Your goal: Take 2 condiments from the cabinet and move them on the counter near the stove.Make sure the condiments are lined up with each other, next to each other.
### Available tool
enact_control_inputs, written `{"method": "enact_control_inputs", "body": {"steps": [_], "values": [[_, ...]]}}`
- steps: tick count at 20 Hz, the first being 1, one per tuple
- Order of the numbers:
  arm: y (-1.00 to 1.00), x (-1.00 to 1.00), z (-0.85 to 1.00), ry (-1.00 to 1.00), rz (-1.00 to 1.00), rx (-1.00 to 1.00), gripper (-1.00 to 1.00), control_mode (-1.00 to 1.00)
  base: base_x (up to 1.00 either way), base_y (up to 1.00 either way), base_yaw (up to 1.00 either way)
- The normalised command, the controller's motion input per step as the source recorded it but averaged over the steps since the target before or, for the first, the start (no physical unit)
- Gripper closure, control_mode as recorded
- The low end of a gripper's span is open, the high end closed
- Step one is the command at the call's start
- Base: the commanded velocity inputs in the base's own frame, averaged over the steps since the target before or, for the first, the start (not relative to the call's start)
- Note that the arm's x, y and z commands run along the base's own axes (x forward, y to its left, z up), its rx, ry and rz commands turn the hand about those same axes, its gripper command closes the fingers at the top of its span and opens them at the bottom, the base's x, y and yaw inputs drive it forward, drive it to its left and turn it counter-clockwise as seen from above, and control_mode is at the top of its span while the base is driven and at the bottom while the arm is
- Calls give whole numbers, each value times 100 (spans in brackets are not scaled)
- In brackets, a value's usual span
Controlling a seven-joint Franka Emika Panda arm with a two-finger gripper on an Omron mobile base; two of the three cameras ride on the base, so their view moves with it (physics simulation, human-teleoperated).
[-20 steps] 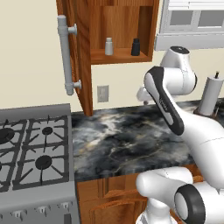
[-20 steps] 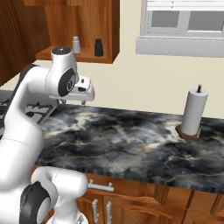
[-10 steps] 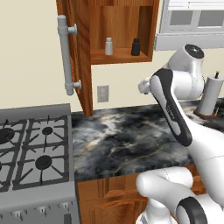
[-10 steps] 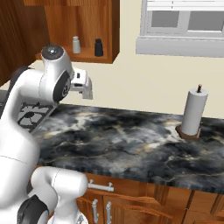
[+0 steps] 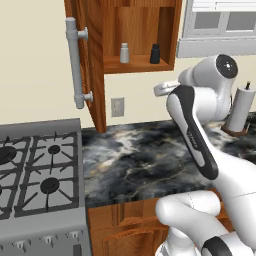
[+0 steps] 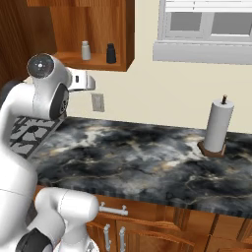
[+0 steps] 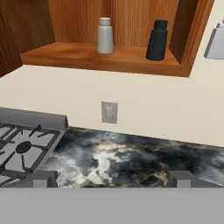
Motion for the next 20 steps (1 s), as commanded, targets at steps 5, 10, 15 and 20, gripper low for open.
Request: {"method": "enact_control_inputs", "body": {"steps": [5,10,15,20], "values": [[3,6,37,-12,0,3,-100,-100,0,0,0],[3,10,36,-9,0,1,-100,-100,0,0,0],[15,13,32,-2,0,0,-100,-100,0,0,0],[29,20,11,0,0,0,-100,-100,0,0,0]]}}
